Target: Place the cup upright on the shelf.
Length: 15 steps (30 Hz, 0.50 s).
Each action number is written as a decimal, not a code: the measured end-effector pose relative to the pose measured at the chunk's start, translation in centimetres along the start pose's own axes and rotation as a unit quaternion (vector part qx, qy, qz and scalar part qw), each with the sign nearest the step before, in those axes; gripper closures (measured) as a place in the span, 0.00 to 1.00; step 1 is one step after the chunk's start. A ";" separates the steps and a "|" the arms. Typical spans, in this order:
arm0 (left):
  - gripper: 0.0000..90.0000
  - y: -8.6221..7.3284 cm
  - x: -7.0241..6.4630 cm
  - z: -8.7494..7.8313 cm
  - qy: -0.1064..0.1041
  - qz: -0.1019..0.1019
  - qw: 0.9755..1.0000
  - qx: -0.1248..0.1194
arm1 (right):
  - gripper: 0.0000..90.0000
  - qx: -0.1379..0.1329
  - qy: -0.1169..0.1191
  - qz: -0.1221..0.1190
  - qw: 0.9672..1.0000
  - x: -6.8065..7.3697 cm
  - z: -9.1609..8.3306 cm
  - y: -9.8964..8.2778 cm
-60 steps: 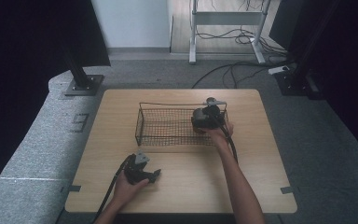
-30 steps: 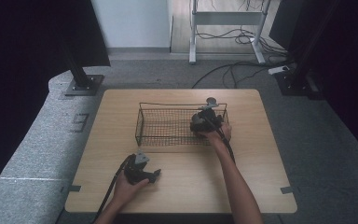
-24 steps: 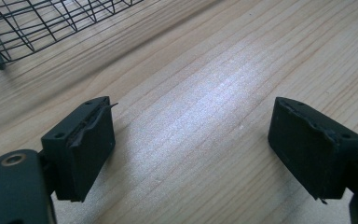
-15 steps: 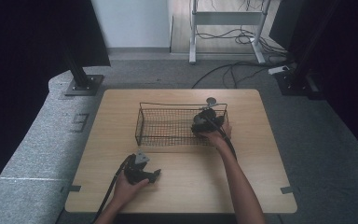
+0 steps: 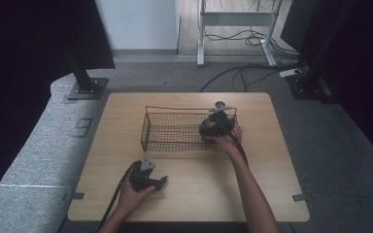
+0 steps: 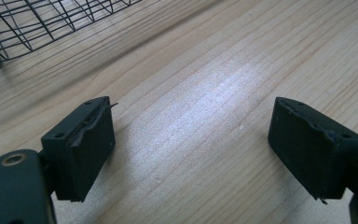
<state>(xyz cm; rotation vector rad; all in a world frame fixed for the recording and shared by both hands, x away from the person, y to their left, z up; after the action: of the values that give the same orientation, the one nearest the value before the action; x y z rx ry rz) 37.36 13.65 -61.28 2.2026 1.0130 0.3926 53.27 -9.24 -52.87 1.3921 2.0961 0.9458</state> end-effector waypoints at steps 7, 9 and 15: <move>0.16 0.0 0.0 0.0 0.000 0.001 1.000 0.000 | 0.09 -0.041 -0.004 0.007 0.999 -0.2 -1.8 0.5; 0.16 0.0 0.0 0.0 0.000 0.001 1.000 0.001 | 0.10 -0.051 0.000 0.009 0.999 -0.2 -2.4 0.5; 0.16 0.0 0.0 0.0 0.000 0.000 1.000 0.000 | 0.13 -0.077 0.010 0.019 0.997 -0.3 -4.3 -0.1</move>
<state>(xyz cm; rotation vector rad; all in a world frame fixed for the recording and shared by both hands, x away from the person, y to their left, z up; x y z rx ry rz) 37.36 13.66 -61.28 2.2039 1.0123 0.3921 50.39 -10.82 -50.08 1.3541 1.9720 1.1164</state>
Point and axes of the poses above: each handheld gripper's, and its own axes: z roughly forward along the jaws, y roughly out of its top, x roughly to its left, the point moved 9 cm from there along z, roughly forward along the jaws
